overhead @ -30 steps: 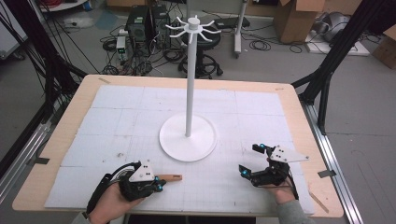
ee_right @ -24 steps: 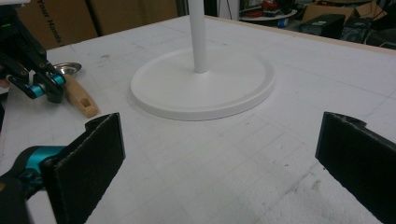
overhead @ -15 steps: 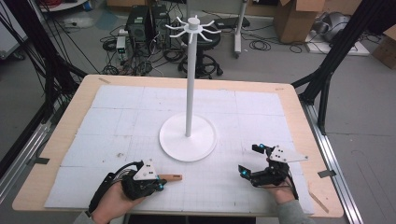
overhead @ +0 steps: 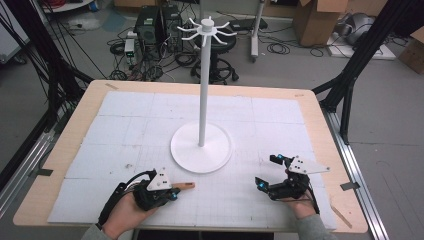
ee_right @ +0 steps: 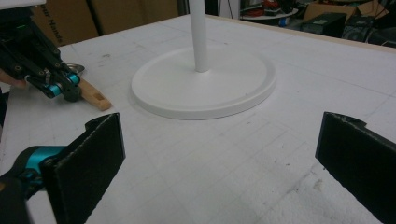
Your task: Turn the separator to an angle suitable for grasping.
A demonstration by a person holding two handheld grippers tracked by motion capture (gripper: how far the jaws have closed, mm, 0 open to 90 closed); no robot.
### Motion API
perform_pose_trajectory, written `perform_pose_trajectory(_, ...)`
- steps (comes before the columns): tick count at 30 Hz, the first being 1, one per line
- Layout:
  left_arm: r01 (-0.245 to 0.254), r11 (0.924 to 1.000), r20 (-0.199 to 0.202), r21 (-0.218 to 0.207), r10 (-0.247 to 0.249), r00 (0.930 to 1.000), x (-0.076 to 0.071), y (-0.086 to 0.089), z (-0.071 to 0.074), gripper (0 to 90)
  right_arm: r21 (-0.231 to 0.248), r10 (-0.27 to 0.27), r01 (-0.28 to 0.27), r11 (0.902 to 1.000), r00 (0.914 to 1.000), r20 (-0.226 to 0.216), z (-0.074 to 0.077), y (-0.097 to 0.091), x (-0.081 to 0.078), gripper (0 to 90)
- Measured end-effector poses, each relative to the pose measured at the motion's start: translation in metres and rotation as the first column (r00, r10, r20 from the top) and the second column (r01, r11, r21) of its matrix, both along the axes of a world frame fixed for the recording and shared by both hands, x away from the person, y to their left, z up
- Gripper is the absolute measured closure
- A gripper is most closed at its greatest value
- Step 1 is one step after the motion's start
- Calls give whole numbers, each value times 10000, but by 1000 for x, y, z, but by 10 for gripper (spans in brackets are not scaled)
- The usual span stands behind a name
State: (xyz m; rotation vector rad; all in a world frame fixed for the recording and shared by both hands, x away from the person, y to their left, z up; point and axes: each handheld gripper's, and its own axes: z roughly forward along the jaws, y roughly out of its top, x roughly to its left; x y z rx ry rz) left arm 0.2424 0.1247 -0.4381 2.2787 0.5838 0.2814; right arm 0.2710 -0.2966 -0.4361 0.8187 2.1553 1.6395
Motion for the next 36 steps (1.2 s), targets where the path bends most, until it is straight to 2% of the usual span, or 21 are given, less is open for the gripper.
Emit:
perform_pose_trajectory(9,-96,9999,18,-55,96,10000,1,1,0,899,14,18,-18,10000,10000,-23,0,0,0,5)
perform_pose_trajectory(11,-14,9996,50,-288,16,10000,1,2,1,898,11,24,-24,10000,10000,-29,0,0,0,5)
perform_pose_trajectory(14,91,9960,108,-891,-82,9999,-2,7,8,898,52,4,-4,10000,10000,-17,0,0,0,5)
perform_pose_trajectory(17,111,9931,277,-1164,-79,9996,-3,14,15,898,59,-9,9,10000,10000,-22,0,-1,0,5)
perform_pose_trajectory(20,33,9879,284,-1553,12,9996,-1,25,19,897,35,5,-5,10000,10000,-9,0,-1,0,5)
perform_pose_trajectory(26,-33,9718,384,-2360,127,9992,1,43,23,884,74,5,-4,10000,10000,-97,0,-1,0,4)
perform_pose_trajectory(28,62,9700,446,-2432,48,9990,1,47,25,839,29,22,-21,10000,9999,-111,-1,-1,1,5)
perform_pose_trajectory(31,264,9627,655,-2692,-90,9978,0,52,27,770,38,-10,10,10000,9999,-105,0,-1,0,5)
perform_pose_trajectory(34,507,9497,748,-3091,-288,9968,2,54,31,676,42,-25,25,10000,10000,-72,0,-1,0,5)
perform_pose_trajectory(36,766,9415,975,-3283,-469,9941,5,54,36,624,54,-55,56,10000,10000,-67,0,-1,0,5)
